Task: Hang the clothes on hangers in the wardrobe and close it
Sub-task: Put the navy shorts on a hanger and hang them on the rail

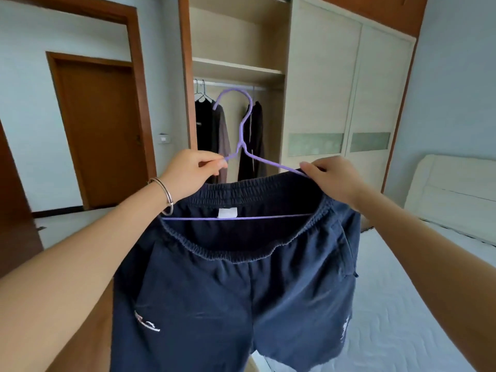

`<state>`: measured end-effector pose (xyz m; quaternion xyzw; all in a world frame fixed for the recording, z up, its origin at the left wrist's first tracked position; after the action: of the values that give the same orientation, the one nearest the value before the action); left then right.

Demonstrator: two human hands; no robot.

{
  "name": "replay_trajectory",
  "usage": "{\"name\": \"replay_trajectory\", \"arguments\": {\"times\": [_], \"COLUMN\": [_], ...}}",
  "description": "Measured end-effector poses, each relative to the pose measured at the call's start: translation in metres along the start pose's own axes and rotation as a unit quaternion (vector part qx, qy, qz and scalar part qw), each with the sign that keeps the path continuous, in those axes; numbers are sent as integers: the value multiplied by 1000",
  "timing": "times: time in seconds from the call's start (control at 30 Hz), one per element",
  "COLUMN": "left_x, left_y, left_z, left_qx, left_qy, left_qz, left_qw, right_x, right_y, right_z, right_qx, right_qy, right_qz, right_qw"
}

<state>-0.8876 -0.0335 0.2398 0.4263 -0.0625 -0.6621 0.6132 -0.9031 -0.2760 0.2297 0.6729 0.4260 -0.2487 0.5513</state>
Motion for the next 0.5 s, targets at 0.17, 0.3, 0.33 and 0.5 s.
{"name": "replay_trajectory", "arguments": {"times": [0.17, 0.3, 0.33, 0.5], "left_x": [-22, -40, -48, -119], "left_y": [17, 41, 49, 85], "left_z": [-53, -94, -106, -175], "left_qx": [-18, -7, -3, -15], "left_qy": [-10, -2, 11, 113], "left_qz": [7, 9, 13, 89], "left_qw": [1000, 1000, 1000, 989], "right_x": [53, 98, 108, 164], "right_y": [36, 83, 98, 180], "right_z": [-88, -135, -139, -157], "right_qx": [-142, -177, -167, -156], "right_qy": [8, 78, 102, 159], "right_qz": [-32, -33, -28, -3], "right_qw": [989, 981, 980, 975]}}
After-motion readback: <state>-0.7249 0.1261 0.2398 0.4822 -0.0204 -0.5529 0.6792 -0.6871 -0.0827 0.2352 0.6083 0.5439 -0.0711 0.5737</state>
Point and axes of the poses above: each hand's wrist, its own y-axis towards the middle knuckle, its own x-axis out of the palm, z = x × y, the point moved 7 cm from there along y, towards the middle knuckle, and after that the axes turned 15 degrees about -y, right-handed, at the moved point
